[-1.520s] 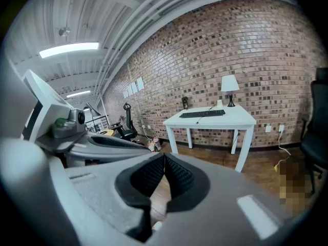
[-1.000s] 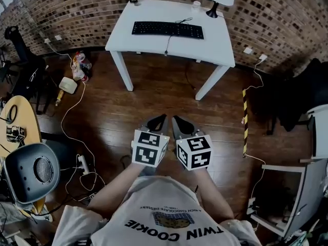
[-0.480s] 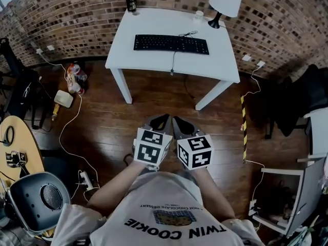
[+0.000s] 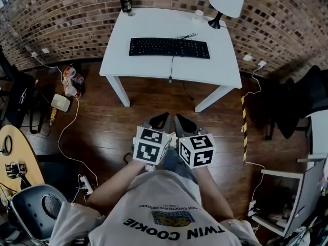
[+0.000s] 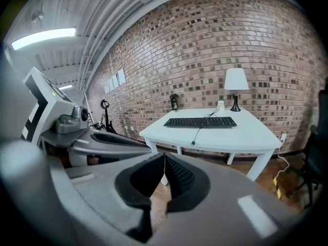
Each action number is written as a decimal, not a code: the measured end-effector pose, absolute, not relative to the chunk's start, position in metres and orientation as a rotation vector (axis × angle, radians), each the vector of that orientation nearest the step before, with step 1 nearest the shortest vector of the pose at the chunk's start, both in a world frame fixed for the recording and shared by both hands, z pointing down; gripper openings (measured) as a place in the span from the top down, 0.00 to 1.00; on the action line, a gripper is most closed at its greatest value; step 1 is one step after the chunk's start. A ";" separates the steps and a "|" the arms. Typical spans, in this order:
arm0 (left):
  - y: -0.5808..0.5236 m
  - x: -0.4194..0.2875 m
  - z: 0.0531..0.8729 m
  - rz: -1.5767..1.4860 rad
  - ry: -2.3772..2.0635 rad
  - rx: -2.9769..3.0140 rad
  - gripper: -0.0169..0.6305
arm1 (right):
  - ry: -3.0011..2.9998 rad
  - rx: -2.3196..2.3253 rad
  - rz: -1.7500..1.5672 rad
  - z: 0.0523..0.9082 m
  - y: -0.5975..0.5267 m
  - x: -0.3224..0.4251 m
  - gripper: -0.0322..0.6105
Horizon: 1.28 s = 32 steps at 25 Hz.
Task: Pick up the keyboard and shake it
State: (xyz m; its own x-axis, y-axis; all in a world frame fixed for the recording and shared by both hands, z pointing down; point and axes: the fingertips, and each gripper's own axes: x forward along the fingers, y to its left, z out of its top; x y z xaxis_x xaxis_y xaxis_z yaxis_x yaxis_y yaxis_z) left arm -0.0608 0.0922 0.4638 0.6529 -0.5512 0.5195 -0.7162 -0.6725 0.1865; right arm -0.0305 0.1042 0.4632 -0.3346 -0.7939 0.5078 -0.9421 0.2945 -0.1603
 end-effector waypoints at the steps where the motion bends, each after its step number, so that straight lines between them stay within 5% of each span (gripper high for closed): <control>1: 0.085 -0.057 0.464 0.606 -1.005 2.497 0.96 | -2.240 1.569 0.623 0.464 0.097 -0.026 0.95; 17: -0.054 0.017 0.464 0.622 -1.200 2.439 0.96 | -2.346 1.435 0.609 0.463 -0.045 0.051 0.95; 32: -0.138 0.010 0.482 0.623 -1.359 2.355 0.96 | -2.348 1.360 0.594 0.477 -0.123 0.112 0.94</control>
State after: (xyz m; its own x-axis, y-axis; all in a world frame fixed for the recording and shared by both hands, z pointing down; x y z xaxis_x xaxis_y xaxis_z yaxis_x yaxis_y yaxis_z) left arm 0.0101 -0.1385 0.4816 0.4430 -0.7206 0.5334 -0.8745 -0.4785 0.0798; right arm 0.1123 -0.1228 0.4772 -0.4709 -0.7246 0.5032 -0.8767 0.4479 -0.1755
